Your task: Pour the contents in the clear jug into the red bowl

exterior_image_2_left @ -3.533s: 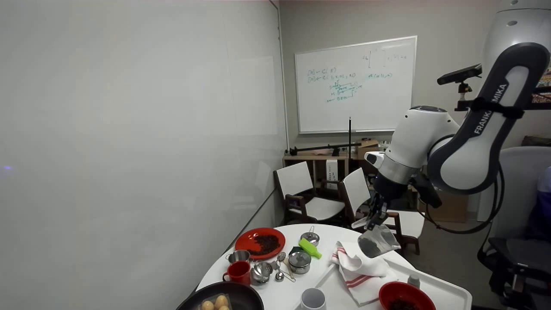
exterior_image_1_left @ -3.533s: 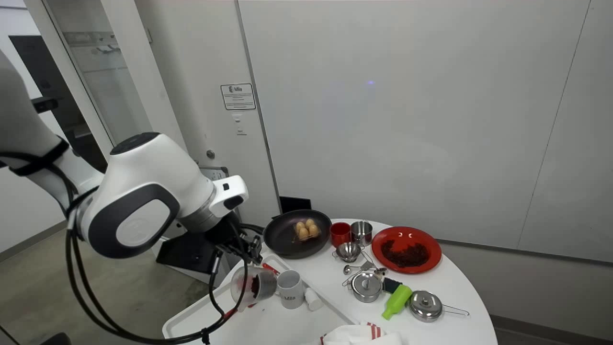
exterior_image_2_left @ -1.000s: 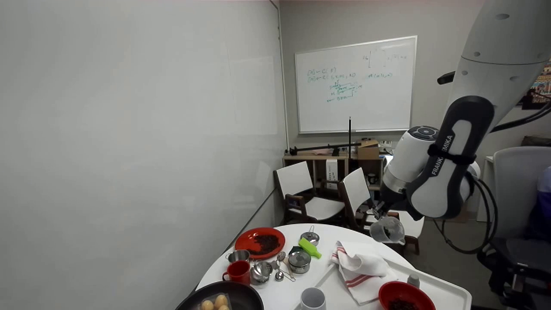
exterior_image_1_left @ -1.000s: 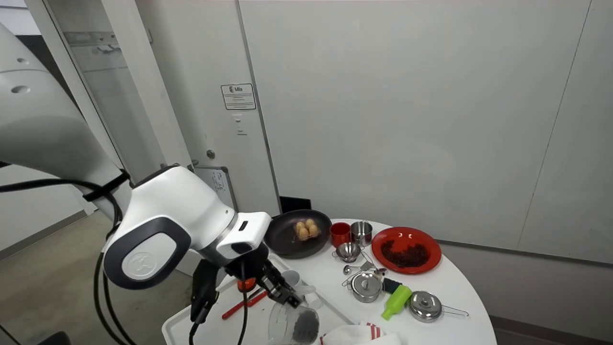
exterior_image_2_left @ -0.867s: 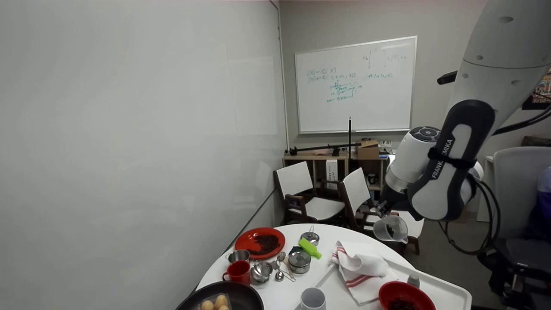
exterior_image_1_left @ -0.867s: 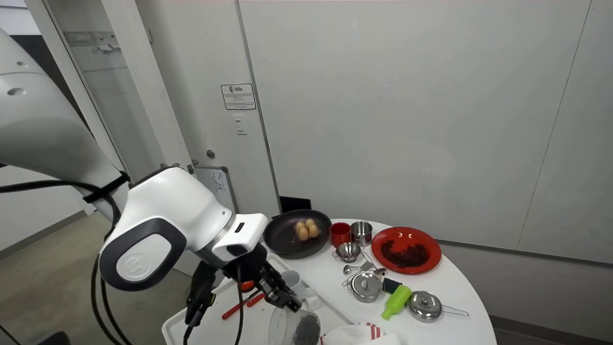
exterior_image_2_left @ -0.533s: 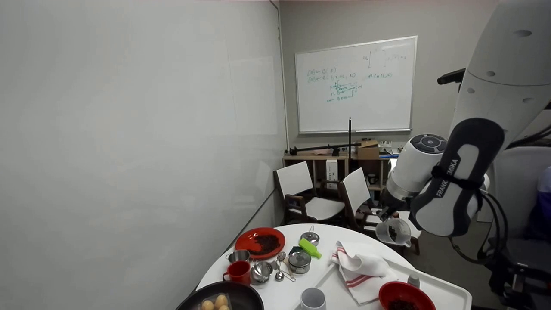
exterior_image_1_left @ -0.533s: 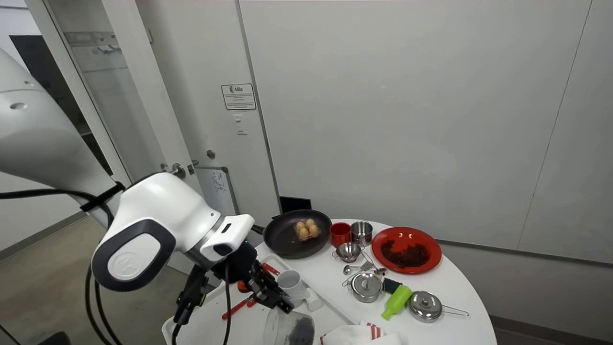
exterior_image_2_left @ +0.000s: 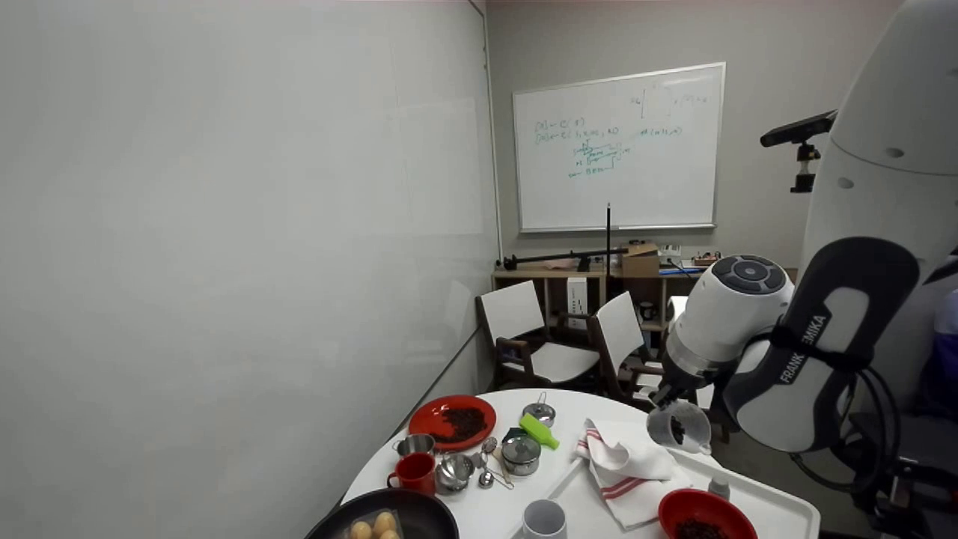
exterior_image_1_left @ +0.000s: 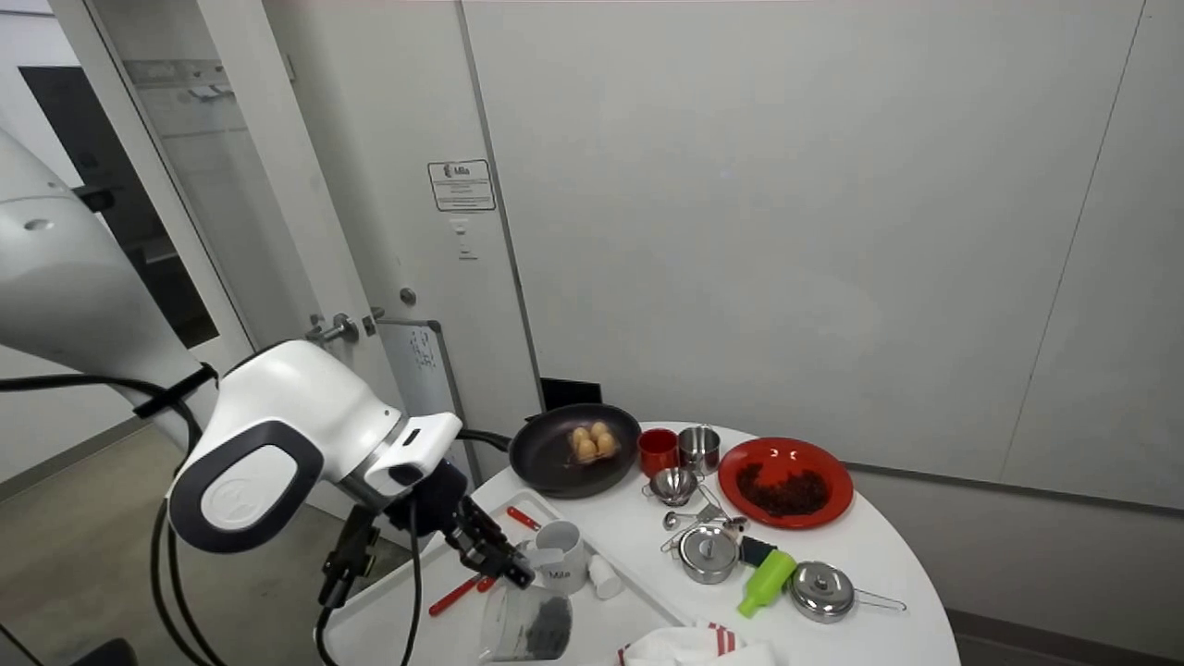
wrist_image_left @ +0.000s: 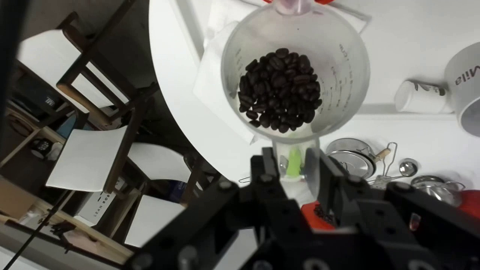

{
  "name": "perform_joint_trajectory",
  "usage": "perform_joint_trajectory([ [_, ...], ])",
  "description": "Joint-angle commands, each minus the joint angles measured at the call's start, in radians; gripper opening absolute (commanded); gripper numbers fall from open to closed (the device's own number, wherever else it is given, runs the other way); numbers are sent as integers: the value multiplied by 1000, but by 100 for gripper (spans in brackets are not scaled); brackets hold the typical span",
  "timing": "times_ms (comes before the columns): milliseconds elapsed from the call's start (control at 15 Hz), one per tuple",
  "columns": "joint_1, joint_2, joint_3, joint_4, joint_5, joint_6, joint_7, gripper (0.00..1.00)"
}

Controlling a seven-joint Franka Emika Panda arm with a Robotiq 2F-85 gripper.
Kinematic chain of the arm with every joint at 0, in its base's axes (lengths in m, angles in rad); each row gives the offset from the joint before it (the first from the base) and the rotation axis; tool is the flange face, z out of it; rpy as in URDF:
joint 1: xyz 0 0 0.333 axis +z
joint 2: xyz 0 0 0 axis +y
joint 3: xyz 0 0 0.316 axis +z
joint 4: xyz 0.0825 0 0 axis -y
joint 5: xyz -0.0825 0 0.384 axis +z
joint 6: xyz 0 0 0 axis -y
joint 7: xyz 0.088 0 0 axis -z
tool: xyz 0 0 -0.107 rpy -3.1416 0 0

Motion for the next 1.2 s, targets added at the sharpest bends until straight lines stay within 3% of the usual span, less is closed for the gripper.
perform_joint_trajectory([
  [0, -16, -18, 6, 0, -8, 3, -1, 8],
  [200, 28, 43, -46, 10, 31, -59, 38, 8],
  [400, 121, 163, -144, 12, 59, -129, 126, 8],
  [867, 301, 428, -272, 28, 15, -367, 357, 8],
  [933, 227, 305, -238, 4, -2, -293, 295, 9],
  [1000, 243, 328, -240, 5, -2, -302, 309, 27],
  [1133, 244, 331, -234, 5, -2, -301, 309, 27],
])
